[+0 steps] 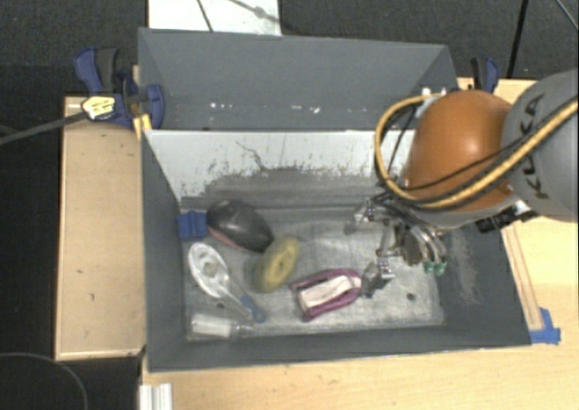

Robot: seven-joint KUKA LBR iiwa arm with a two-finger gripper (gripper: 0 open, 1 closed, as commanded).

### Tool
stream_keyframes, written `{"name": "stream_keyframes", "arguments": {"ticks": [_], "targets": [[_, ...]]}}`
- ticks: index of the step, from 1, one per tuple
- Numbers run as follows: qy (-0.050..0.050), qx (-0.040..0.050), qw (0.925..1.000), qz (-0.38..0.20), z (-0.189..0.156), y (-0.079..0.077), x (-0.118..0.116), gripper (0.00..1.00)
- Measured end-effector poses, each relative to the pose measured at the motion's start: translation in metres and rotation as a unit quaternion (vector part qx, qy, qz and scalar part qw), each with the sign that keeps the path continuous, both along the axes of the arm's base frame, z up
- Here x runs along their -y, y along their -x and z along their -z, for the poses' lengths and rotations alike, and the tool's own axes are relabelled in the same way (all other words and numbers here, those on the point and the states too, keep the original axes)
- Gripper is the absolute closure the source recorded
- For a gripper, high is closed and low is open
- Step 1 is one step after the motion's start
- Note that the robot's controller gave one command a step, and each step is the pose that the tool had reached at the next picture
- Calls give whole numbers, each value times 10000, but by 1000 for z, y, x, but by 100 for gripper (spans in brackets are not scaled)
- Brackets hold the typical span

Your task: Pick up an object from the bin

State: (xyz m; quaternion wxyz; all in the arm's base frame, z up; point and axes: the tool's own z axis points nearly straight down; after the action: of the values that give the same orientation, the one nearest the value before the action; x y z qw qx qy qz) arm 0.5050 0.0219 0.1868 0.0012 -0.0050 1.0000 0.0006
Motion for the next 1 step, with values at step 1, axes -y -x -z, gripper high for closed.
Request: {"name": "stream_keyframes", "arguments": {"ticks": [1], "targets": [[3,30,9991,-421,117,-3,-4,0]]}}
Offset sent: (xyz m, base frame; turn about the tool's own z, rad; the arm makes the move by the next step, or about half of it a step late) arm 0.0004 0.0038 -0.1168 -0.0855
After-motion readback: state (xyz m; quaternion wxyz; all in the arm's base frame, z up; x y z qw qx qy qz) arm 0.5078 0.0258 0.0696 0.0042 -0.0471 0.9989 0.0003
